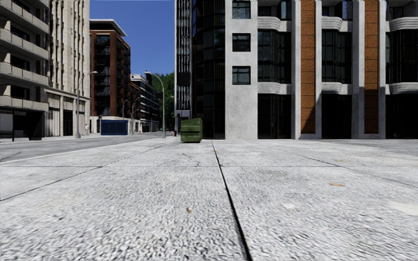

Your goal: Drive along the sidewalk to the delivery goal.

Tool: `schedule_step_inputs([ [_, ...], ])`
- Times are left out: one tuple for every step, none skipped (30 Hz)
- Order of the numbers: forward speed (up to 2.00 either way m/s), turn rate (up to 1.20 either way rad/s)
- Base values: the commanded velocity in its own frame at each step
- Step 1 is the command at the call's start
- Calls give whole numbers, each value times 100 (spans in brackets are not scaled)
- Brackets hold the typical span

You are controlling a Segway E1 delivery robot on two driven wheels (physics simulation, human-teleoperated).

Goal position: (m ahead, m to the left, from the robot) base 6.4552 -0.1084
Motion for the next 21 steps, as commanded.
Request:
schedule_step_inputs([
  [199,0],
  [199,0],
  [199,0],
  [199,0],
  [199,0],
  [199,0],
  [199,0],
  [199,0],
  [199,0],
  [199,0],
  [199,0],
  [199,0],
  [199,0],
  [199,0],
  [199,0],
  [199,0],
  [199,0],
  [199,0],
  [199,0],
  [199,0],
  [199,0],
])
